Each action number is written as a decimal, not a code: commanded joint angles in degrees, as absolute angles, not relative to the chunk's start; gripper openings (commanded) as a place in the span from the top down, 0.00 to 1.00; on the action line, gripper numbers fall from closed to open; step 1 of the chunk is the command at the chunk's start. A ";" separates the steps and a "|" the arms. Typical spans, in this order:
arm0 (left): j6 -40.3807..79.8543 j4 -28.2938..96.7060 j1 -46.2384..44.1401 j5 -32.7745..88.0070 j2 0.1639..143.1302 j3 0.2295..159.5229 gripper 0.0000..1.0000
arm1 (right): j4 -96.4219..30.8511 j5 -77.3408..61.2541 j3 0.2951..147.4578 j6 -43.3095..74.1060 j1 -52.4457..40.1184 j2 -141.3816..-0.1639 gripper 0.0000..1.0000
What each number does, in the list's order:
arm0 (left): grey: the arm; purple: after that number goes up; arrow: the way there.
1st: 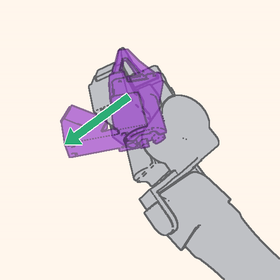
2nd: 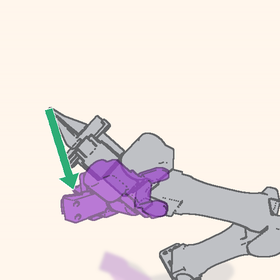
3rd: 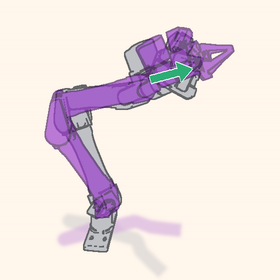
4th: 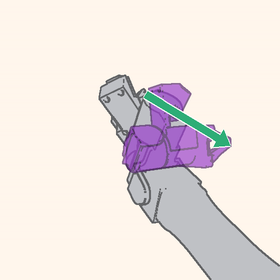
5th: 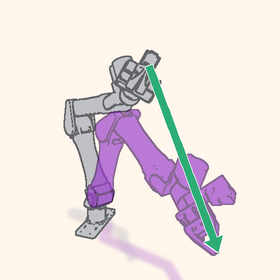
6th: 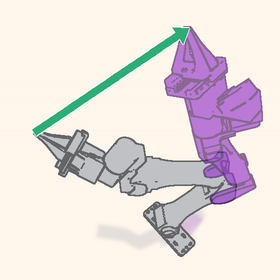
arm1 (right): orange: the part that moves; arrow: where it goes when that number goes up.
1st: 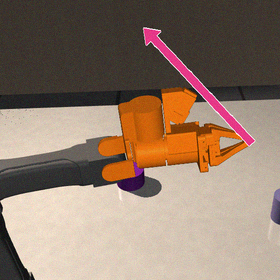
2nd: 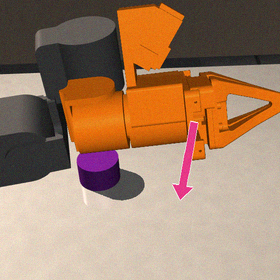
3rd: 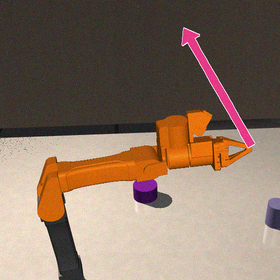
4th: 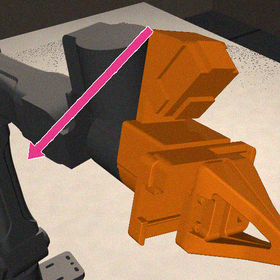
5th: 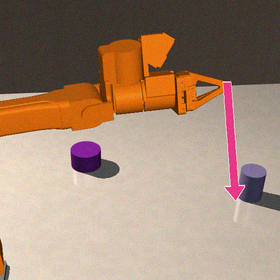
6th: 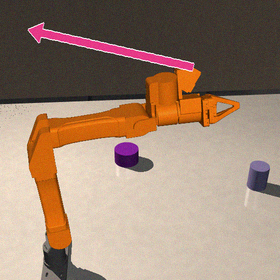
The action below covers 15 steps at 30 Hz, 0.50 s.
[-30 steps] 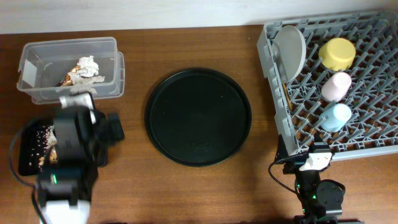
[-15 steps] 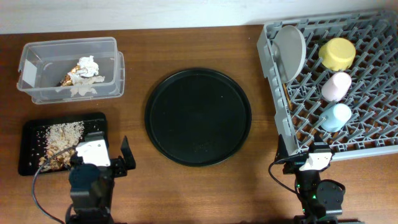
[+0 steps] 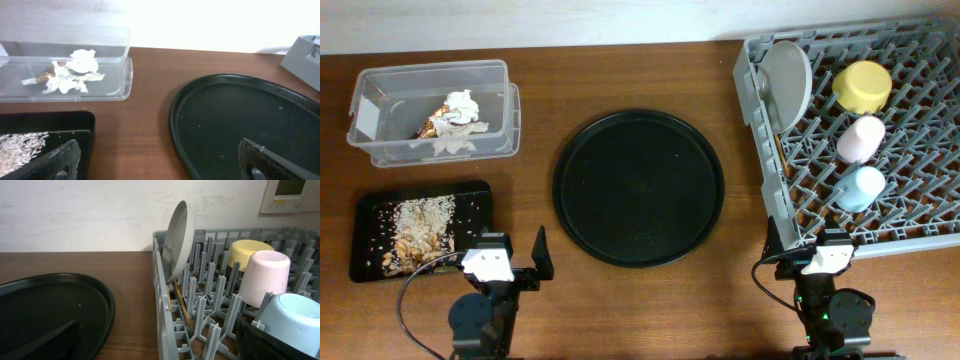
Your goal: Sort waste into correct bins and load items into the dishwasher rack
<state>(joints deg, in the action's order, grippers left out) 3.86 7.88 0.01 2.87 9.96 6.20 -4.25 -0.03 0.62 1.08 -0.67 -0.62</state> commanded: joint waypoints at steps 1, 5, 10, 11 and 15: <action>2.92 3.07 -1.48 4.45 7.25 2.04 0.01 | -4.56 -0.19 0.32 1.10 -0.27 -0.19 0.02; 2.94 2.42 -2.37 1.65 4.47 0.51 0.01 | -4.56 -0.19 0.32 1.10 -0.27 -0.19 0.02; 2.94 2.07 -2.48 -0.69 2.22 0.51 0.01 | -4.56 -0.19 0.32 1.10 -0.27 -0.19 0.02; 2.92 2.20 -2.48 -1.41 0.78 0.51 0.01 | -4.56 -0.19 0.32 1.10 -0.27 -0.19 0.02; 2.92 3.42 -2.48 -2.98 0.27 0.51 0.01 | -4.56 -0.19 0.32 1.10 -0.27 -0.19 0.02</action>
